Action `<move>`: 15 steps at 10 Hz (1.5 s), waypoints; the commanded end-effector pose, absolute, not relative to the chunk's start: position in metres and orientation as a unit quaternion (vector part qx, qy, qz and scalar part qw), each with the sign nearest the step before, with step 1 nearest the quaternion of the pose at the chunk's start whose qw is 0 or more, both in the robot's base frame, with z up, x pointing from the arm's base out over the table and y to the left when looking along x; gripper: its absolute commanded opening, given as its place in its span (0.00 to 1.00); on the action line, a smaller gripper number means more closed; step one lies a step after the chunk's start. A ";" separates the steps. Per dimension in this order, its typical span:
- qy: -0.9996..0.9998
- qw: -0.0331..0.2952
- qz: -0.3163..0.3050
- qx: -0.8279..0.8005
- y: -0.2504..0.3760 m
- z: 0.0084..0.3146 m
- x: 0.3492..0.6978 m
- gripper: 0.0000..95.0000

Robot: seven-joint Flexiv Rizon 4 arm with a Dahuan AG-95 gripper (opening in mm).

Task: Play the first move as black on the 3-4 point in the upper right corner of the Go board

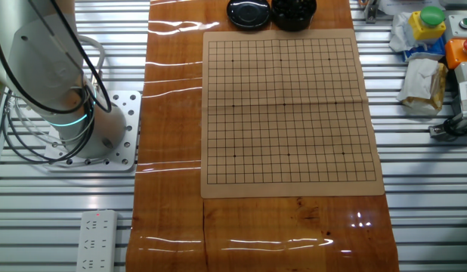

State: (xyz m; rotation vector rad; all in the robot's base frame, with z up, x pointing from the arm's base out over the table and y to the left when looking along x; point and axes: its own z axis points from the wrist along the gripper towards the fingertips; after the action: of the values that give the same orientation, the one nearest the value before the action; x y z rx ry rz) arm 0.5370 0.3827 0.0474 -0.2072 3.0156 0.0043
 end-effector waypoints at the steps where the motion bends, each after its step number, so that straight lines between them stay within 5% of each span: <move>1: 0.996 0.060 0.001 -0.068 0.382 0.047 0.537 0.20; 9: 0.996 0.064 -0.002 -0.069 0.382 0.042 0.538 0.20; 10: 0.996 0.064 -0.004 -0.067 0.382 0.042 0.538 0.00; 15: 0.996 0.065 -0.006 -0.063 0.382 0.043 0.538 0.00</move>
State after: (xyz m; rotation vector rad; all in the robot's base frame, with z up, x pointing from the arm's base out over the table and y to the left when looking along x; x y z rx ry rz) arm 0.5382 0.3823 0.0426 -0.1879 3.0049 -0.0167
